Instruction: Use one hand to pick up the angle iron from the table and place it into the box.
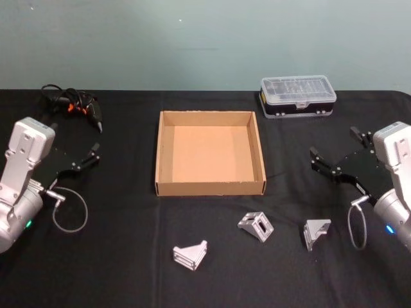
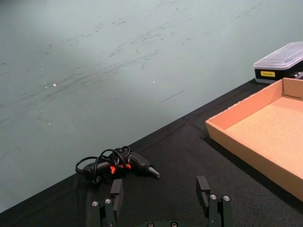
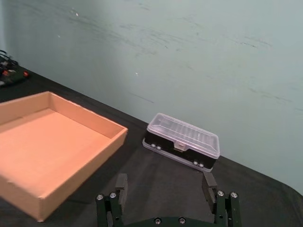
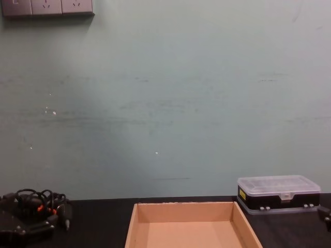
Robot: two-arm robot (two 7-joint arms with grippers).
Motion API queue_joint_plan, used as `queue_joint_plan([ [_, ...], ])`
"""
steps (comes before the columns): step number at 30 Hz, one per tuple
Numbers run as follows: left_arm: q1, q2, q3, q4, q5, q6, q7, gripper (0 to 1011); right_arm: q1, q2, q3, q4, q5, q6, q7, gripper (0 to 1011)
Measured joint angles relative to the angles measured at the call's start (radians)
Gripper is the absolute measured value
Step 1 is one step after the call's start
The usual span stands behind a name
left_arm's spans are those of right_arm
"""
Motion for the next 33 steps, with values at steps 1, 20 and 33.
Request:
queue_joint_plan([
  [1,0.000,0.000,0.000,0.000,0.000,0.000,0.000,1011,0.000,0.000,0.000,0.000,0.000,0.000,0.000,1002],
  [20,0.000,0.000,0.000,0.000,0.000,0.000,0.000,1011,-0.414,0.178,0.194,-0.423,0.180,0.149,0.060,1002],
  [33,0.000,0.000,0.000,0.000,0.000,0.000,0.000,1011,-0.478,0.161,0.204,-0.421,0.180,0.186,0.085,1000],
])
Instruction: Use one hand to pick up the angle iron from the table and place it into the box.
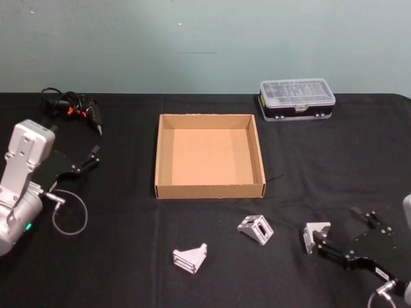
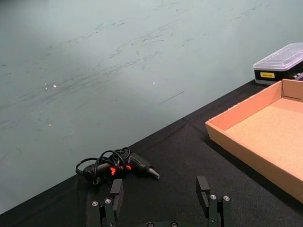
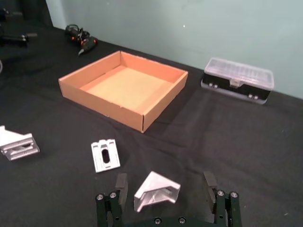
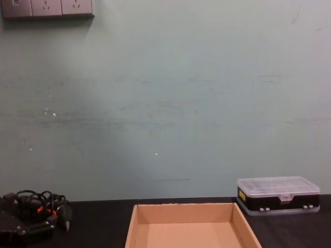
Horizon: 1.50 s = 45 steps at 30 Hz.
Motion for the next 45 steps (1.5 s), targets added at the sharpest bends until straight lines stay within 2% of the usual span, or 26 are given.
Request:
queue_joint_plan([
  [13,0.000,0.000,0.000,0.000,0.000,0.000,0.000,1011,0.043,-0.051,-0.027,0.067,-0.024,0.024,0.046,1000],
  [30,0.000,0.000,0.000,0.000,0.000,0.000,0.000,1011,0.117,-0.120,-0.056,0.152,-0.090,0.044,0.100,1000],
  [41,0.000,0.000,0.000,0.000,0.000,0.000,0.000,1011,0.127,-0.153,-0.051,0.172,-0.117,0.060,0.107,1000],
  [45,0.000,0.000,0.000,0.000,0.000,0.000,0.000,1011,0.127,-0.151,-0.051,0.171,-0.116,0.060,0.107,1000],
])
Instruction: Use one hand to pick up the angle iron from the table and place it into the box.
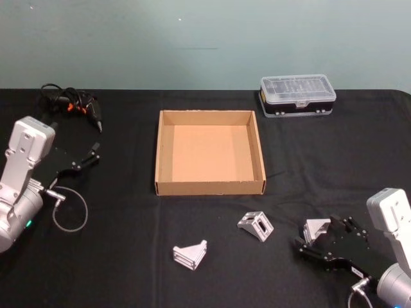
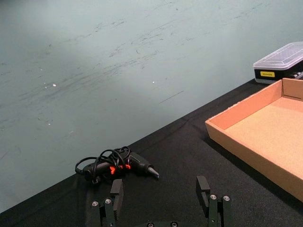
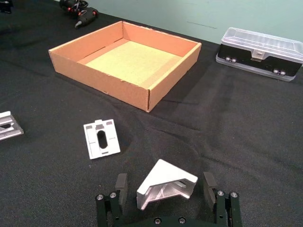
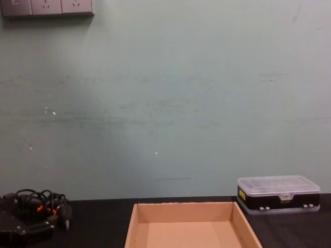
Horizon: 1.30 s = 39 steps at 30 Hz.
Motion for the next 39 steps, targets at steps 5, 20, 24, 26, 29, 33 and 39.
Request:
queue_joint_plan([
  [5,0.000,0.000,0.000,0.000,0.000,0.000,0.000,1011,0.000,0.002,0.000,-0.001,0.001,-0.001,0.000,1000],
  [20,0.000,0.000,0.000,0.000,0.000,0.000,0.000,1011,-0.002,0.004,-0.001,-0.004,0.003,-0.003,-0.001,732],
  [24,0.000,0.000,0.000,0.000,0.000,0.000,0.000,1011,-0.002,0.004,-0.001,-0.005,0.003,-0.003,-0.001,729],
  [26,0.000,0.000,0.000,0.000,0.000,0.000,0.000,1011,-0.002,0.005,-0.001,-0.005,0.004,-0.003,-0.001,729],
  [29,0.000,0.000,0.000,0.000,0.000,0.000,0.000,1011,-0.002,0.005,-0.001,-0.005,0.004,-0.004,-0.001,729],
  [33,0.000,0.000,0.000,0.000,0.000,0.000,0.000,1012,-0.002,0.005,-0.001,-0.005,0.004,-0.004,-0.001,729],
  [39,0.000,0.000,0.000,0.000,0.000,0.000,0.000,1011,-0.002,0.005,-0.001,-0.005,0.004,-0.004,-0.001,729],
])
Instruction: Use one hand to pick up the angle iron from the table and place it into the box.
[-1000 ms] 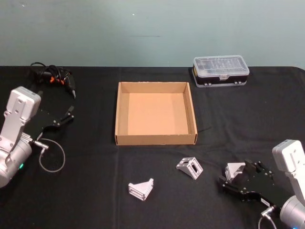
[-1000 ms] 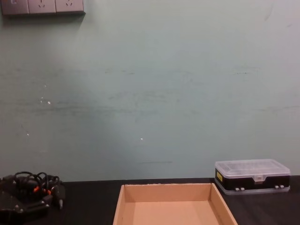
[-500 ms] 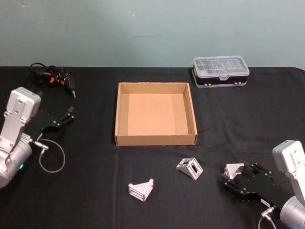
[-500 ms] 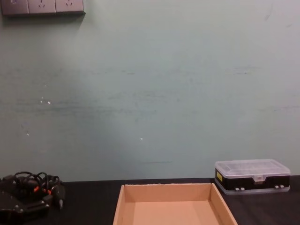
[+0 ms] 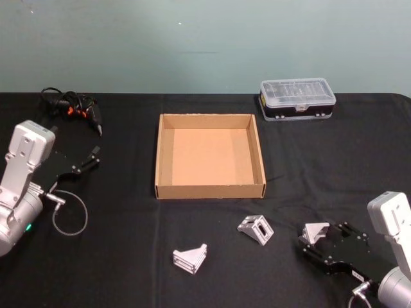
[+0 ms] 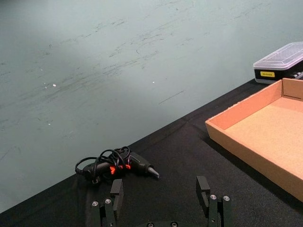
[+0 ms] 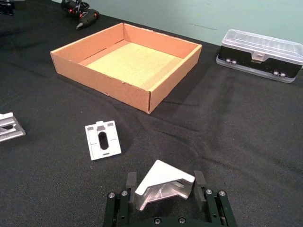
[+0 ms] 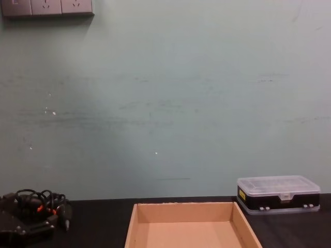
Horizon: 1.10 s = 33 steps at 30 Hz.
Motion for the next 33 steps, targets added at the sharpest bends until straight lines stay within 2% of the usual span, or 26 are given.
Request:
queue_joint_plan([
  [10,0.000,0.000,0.000,0.000,0.000,0.000,0.000,1012,0.006,-0.014,0.033,-0.046,-0.013,-0.026,0.027,729],
  [15,0.000,0.000,0.000,0.000,0.000,0.000,0.000,1011,0.048,-0.028,0.029,-0.058,-0.026,-0.021,0.052,729],
  [21,0.000,0.000,0.000,0.000,0.000,0.000,0.000,1011,0.168,-0.069,-0.006,-0.012,-0.061,-0.005,0.089,729],
  [25,0.000,0.000,0.000,0.000,0.000,0.000,0.000,1011,0.278,-0.111,-0.036,0.058,-0.081,0.006,0.129,729],
  [26,0.000,0.000,0.000,0.000,0.000,0.000,0.000,1011,0.278,-0.111,-0.036,0.058,-0.081,0.006,0.129,729],
  [27,0.000,0.000,0.000,0.000,0.000,0.000,0.000,1011,0.336,-0.136,-0.051,0.101,-0.091,0.016,0.147,729],
  [28,0.000,0.000,0.000,0.000,0.000,0.000,0.000,1011,0.336,-0.136,-0.051,0.101,-0.091,0.016,0.147,729],
  [31,0.000,0.000,0.000,0.000,0.000,0.000,0.000,1011,0.425,-0.177,-0.078,0.181,-0.107,0.031,0.175,729],
  [32,0.000,0.000,0.000,0.000,0.000,0.000,0.000,1011,0.425,-0.177,-0.078,0.181,-0.107,0.031,0.175,729],
  [33,0.000,0.000,0.000,0.000,0.000,0.000,0.000,1011,0.460,-0.196,-0.091,0.216,-0.112,0.039,0.186,729],
])
